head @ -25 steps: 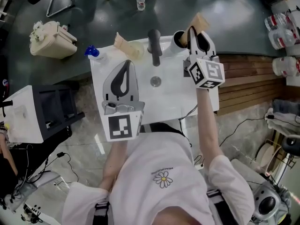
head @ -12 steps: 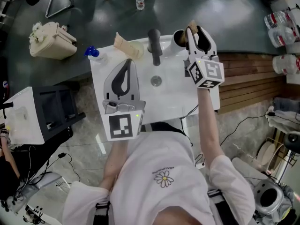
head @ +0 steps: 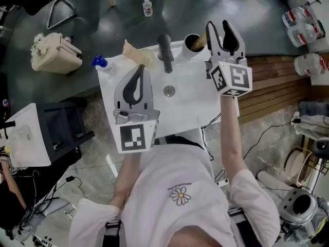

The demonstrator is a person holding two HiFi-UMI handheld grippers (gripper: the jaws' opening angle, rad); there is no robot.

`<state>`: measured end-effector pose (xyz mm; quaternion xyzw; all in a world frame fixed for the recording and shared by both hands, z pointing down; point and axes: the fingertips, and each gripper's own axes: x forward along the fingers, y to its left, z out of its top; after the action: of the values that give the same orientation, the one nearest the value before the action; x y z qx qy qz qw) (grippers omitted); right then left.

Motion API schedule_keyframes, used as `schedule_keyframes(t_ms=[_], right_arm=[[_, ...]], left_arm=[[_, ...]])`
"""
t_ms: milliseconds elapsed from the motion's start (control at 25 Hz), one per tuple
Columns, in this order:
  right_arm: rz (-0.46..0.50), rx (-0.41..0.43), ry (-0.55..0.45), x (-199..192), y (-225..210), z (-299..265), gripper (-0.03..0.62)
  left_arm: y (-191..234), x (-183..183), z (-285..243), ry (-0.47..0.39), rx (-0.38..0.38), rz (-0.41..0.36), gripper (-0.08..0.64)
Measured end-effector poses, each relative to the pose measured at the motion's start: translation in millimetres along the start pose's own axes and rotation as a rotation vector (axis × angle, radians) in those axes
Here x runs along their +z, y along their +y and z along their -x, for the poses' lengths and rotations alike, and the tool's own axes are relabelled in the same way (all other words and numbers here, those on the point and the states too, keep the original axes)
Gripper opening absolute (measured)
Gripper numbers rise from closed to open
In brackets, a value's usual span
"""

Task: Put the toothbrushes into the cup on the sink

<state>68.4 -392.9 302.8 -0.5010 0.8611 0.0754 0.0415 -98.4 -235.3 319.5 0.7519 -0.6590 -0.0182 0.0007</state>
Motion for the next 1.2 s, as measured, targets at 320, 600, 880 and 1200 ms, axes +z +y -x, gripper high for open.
schedule_keyframes(t_ms=[320,600,880,1200], right_arm=[[0.136,-0.036,-0.140,95.1,8.8,26.8,0.137],[0.115,-0.093,-0.252,145.2,31.9,92.2,0.057],[0.093,-0.157,-0.189,126.3,56.6,150.1,0.026],[-0.033,-0.180,-0.046,69.1,76.1,188.5,0.014]], left_arm=[[-8.3,22.9,5.8,-0.049,-0.055,-0.011,0.015],[-10.6,40.1,20.3,-0.091,-0.089,-0.020,0.015],[-16.1,56.8,37.3,-0.131,-0.115,-0.041,0.015],[-18.9,59.5,48.9,-0.139,-0.118,-0.062,0.015]])
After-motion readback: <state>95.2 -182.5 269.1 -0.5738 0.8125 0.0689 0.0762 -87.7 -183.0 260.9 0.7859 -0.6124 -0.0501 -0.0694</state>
